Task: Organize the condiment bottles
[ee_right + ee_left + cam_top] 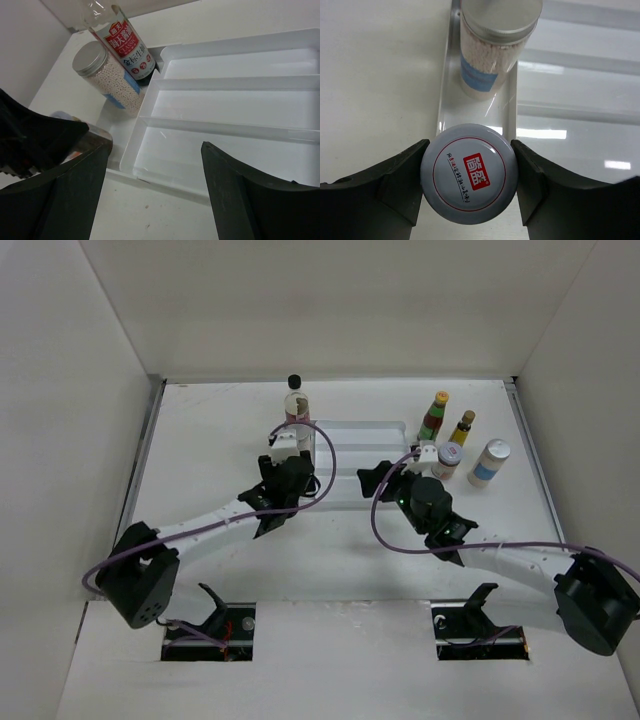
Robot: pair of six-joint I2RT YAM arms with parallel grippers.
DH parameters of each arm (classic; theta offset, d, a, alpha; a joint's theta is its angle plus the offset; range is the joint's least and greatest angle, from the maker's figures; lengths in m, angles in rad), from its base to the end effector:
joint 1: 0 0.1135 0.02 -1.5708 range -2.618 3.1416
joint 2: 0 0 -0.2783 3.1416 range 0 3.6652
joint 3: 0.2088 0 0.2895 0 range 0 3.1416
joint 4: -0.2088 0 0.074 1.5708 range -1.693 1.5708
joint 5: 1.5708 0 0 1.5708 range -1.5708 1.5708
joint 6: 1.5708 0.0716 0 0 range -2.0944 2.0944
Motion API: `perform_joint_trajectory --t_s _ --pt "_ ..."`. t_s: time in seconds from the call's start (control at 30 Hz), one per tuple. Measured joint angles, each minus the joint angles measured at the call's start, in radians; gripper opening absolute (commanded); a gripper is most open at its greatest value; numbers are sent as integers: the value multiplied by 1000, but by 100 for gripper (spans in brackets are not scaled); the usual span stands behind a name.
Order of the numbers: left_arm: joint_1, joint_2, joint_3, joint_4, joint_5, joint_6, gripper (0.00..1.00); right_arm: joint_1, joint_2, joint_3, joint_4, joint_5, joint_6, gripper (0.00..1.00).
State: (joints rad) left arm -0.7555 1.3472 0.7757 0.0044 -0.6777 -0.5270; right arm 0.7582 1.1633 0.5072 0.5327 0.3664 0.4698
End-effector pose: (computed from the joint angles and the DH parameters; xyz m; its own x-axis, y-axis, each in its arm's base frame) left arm 0.2771 -0.1994 0.2124 -0.4130 -0.1492 -0.8984 -0.0677 0.9888 -0.1331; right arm 0.2431 0.1949 0.2265 -0.2534 0.3421 -0.9048 -0.3018 0.8607 0.4100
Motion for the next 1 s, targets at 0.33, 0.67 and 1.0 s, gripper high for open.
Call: perform_joint_trajectory --t_s 0.33,0.67,1.0 --pt "2 157 2 83 1 1 64 -15 -18 -1 0 0 6 82" --pt "-18 -29 -59 191 -14 4 100 -47 -53 -19 -4 -3 9 50" --pt "2 -506 -341 246 -116 -16 100 -205 -124 285 -304 -23 -10 29"
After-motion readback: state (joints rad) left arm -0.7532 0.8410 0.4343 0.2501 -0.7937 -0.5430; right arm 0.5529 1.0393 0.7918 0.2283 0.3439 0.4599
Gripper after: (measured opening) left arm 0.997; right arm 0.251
